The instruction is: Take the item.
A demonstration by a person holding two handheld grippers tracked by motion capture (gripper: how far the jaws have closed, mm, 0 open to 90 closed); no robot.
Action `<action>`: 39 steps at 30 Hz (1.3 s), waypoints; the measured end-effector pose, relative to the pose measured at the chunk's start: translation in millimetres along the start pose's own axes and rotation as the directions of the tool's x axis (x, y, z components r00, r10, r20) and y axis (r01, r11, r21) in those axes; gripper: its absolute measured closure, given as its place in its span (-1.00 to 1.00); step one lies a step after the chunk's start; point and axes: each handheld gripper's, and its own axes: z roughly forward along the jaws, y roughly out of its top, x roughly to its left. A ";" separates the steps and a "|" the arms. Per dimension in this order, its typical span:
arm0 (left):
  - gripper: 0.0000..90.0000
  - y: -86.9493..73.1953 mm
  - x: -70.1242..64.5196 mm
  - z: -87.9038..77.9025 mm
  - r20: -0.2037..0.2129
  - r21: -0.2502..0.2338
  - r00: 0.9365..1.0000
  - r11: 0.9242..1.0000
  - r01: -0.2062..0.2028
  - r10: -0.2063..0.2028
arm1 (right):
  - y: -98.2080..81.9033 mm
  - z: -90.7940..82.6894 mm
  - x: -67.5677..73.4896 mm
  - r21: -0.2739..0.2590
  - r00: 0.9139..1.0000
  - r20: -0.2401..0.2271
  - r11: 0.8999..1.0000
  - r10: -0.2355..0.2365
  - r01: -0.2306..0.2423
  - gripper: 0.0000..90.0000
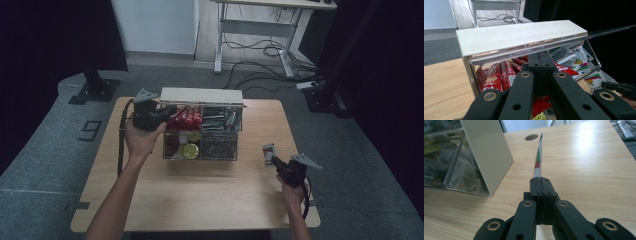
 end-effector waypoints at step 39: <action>1.00 -1.8 -2.8 0.8 0.003 0.002 1.000 1.000 -0.003 0.003 | -19.2 15.4 -22.9 0.097 0.975 0.221 0.995 -0.031 0.009 -0.02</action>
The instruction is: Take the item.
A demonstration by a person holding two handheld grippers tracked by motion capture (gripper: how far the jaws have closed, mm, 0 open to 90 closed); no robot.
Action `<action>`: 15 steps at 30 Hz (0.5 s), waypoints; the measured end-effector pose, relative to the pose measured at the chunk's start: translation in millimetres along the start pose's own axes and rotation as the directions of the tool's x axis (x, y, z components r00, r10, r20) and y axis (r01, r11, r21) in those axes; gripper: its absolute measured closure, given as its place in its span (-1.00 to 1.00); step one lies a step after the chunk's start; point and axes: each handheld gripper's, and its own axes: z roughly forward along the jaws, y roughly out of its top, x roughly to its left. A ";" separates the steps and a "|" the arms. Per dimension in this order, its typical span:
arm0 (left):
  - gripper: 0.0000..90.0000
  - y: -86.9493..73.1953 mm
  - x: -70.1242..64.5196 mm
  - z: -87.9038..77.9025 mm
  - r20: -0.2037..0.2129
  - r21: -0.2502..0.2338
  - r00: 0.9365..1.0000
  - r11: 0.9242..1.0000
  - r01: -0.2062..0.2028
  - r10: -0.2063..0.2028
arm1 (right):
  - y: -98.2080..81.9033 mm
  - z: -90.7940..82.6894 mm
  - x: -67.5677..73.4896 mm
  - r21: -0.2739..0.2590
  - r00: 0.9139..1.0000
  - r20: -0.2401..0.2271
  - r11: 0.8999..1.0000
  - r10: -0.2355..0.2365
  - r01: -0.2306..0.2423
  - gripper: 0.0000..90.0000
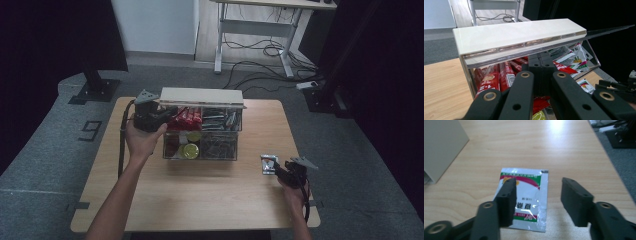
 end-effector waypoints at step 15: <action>1.00 -1.3 -0.9 -1.3 0.003 0.000 1.000 1.000 0.001 -0.001 | 9.7 -18.1 16.4 -0.092 0.997 -0.079 0.996 -0.005 -0.002 -0.07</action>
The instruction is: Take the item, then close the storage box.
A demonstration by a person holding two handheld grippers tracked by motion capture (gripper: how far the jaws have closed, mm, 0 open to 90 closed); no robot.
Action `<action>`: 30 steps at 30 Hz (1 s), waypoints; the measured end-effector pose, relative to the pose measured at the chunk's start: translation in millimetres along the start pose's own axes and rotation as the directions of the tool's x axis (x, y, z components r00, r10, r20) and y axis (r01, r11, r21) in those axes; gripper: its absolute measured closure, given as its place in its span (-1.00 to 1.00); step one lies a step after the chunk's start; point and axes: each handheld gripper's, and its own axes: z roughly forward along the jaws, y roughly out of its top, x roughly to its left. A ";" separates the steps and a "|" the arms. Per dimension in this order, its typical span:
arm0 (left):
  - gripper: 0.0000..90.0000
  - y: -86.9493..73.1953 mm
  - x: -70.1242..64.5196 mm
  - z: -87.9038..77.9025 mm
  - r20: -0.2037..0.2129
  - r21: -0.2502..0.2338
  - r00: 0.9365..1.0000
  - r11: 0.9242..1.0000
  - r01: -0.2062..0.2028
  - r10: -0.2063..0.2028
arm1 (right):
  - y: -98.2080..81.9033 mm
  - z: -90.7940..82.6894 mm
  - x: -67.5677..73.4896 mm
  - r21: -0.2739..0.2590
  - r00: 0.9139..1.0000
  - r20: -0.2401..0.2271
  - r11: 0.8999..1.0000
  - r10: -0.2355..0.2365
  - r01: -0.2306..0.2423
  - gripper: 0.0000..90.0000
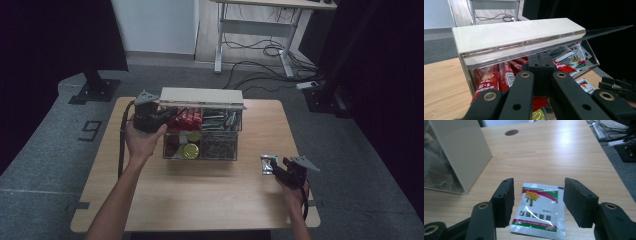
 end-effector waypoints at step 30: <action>1.00 -21.7 -2.4 -5.0 0.037 0.043 0.999 0.999 0.008 -0.010 | -1.0 -3.6 9.7 -0.007 0.999 -0.044 1.000 -0.008 0.008 0.02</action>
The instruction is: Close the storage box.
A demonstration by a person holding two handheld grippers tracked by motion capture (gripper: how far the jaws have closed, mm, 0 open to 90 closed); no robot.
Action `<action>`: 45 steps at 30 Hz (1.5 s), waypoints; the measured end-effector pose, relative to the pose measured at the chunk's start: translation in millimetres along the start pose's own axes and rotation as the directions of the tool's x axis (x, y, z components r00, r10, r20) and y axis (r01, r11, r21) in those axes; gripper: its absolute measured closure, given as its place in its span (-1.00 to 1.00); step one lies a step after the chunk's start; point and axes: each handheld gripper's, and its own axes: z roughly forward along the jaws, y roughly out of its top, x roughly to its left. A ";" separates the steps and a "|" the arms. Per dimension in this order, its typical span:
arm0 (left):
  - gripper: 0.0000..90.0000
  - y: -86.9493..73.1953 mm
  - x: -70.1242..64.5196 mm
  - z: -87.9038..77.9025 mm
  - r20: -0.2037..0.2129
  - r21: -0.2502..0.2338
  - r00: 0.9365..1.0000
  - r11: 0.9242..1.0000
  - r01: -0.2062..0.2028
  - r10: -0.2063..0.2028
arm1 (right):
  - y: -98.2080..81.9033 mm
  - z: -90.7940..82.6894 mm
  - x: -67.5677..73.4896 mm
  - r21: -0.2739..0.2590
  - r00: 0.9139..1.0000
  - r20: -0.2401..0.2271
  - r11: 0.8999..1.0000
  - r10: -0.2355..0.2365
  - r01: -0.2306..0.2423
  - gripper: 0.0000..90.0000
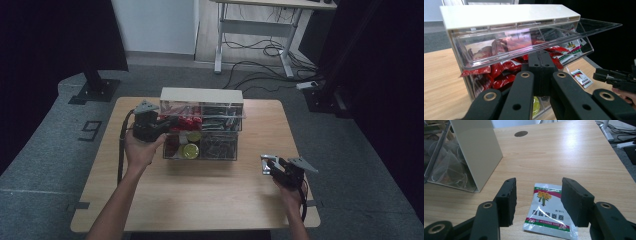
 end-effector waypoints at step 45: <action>1.00 -30.1 3.6 -1.1 0.000 0.028 1.000 1.000 -0.002 0.002 | -1.5 -1.0 1.4 -0.004 1.000 -0.010 1.000 0.004 -0.004 0.03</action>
